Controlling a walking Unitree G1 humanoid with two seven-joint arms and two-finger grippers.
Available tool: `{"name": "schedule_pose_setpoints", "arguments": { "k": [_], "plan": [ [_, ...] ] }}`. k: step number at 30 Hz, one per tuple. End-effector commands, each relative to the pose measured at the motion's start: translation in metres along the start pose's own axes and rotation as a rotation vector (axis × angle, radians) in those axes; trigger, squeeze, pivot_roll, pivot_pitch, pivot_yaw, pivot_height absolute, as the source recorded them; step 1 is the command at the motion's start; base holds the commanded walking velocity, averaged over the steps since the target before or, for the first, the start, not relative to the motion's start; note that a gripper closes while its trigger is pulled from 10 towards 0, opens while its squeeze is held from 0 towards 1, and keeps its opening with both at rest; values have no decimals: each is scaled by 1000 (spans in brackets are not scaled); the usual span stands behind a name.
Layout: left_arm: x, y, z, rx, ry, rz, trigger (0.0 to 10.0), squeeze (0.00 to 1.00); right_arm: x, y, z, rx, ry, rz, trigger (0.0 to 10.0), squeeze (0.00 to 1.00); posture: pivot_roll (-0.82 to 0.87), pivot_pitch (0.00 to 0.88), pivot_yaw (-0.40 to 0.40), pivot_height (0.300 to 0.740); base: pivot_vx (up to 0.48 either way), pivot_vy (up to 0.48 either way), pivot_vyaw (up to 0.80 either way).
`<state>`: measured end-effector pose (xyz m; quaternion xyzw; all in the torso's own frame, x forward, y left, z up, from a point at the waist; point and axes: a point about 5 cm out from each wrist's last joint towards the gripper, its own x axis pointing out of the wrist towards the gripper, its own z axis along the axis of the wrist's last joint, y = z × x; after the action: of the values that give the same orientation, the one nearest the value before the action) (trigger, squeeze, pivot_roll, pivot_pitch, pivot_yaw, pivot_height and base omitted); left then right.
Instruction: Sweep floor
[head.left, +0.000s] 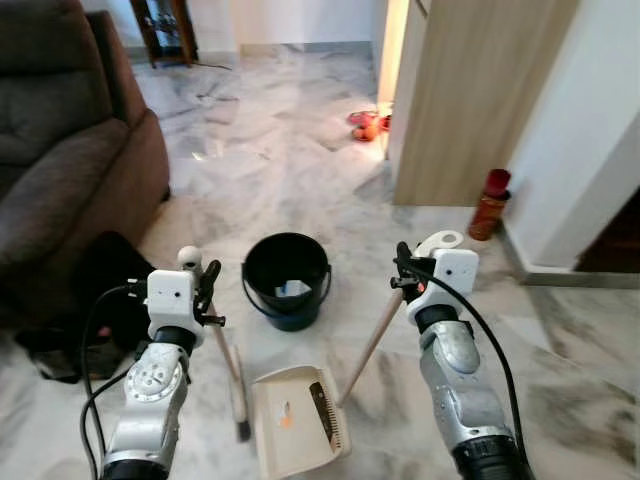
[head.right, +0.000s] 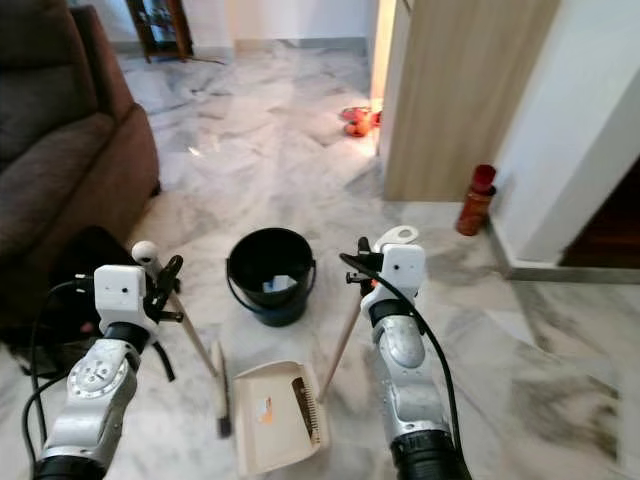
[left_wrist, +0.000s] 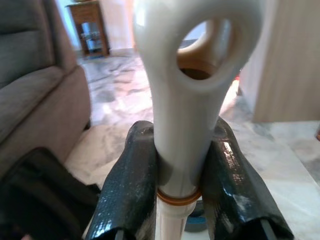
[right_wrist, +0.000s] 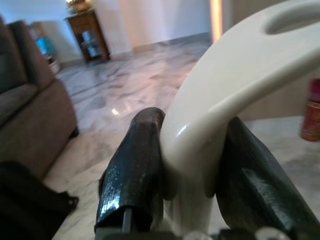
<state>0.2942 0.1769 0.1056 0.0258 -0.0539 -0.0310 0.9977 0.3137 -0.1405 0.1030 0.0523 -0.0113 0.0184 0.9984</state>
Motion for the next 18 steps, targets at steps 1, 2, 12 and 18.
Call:
{"name": "schedule_pose_setpoints", "arguments": {
  "k": [1, 2, 12, 18],
  "plan": [
    [0, 11, 8, 30, -35, 24, 10000, 0, 6, 13, 14, 24, -61, 31, 10000, 0, 74, 27, 37, 740, 330, 0, 0],
    [0, 11, 8, 30, -35, 24, 10000, 0, 6, 13, 14, 24, -60, 30, 10000, 0, 75, 25, 37, 740, 330, 0, 0],
    [0, 10, 7, 32, -35, 27, 10000, 0, 7, 11, 15, 21, -62, 34, 10000, 0, 75, 20, 34, 740, 325, 0, 0],
    [-1, 11, 6, 34, -33, 27, 10000, 0, 7, 11, 15, 22, -64, 32, 10000, 0, 78, 22, 34, 740, 92, 0, 0]
  ]
}}
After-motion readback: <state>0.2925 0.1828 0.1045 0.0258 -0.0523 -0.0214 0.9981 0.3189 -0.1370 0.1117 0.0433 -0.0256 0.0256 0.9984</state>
